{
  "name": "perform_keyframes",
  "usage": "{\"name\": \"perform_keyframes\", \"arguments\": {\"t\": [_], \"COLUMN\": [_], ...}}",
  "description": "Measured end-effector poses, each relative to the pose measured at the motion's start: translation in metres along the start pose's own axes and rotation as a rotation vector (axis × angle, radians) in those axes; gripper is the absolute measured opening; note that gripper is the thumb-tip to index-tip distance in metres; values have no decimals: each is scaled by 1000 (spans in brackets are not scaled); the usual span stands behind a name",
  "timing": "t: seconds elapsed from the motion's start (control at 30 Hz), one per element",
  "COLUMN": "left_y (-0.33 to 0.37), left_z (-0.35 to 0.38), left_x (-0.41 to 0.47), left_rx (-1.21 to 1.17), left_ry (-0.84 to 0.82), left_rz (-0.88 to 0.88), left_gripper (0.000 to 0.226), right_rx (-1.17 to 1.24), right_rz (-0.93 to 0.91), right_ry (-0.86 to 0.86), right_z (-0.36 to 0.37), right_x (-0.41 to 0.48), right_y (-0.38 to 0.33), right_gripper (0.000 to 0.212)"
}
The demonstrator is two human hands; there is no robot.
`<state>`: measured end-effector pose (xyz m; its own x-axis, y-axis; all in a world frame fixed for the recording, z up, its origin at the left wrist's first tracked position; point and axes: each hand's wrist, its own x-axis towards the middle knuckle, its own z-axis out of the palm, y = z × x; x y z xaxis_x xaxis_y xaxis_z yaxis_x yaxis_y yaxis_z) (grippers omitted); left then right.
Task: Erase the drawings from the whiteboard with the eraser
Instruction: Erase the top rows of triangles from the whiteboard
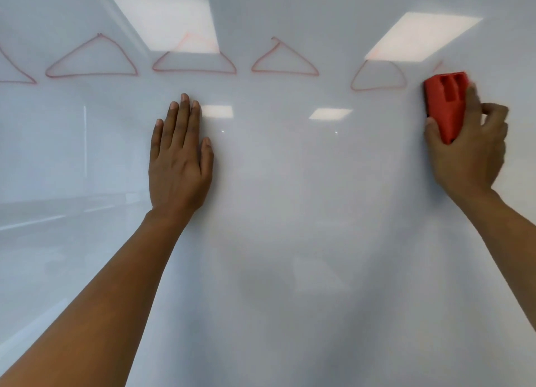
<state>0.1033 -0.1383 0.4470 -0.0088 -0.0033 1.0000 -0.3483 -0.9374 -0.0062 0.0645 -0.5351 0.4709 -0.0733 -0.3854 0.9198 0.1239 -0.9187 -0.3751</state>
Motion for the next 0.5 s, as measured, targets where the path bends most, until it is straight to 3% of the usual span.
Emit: {"name": "perform_keyframes", "arguments": {"t": [0.13, 0.23, 0.33, 0.5], "left_y": [-1, 0, 0, 0], "left_z": [1, 2, 2, 2], "left_x": [0, 0, 0, 0], "left_rx": [0, -2, -6, -6], "left_ry": [4, 12, 16, 10], "left_rz": [0, -7, -8, -8], "left_gripper": [54, 54, 54, 54], "right_rx": [51, 55, 41, 84], "right_rz": [337, 411, 279, -166], "right_ry": [50, 66, 44, -46], "right_z": [3, 9, 13, 14], "right_x": [33, 56, 59, 12], "right_y": [9, -8, -35, -69], "right_gripper": [72, 70, 69, 69]}}
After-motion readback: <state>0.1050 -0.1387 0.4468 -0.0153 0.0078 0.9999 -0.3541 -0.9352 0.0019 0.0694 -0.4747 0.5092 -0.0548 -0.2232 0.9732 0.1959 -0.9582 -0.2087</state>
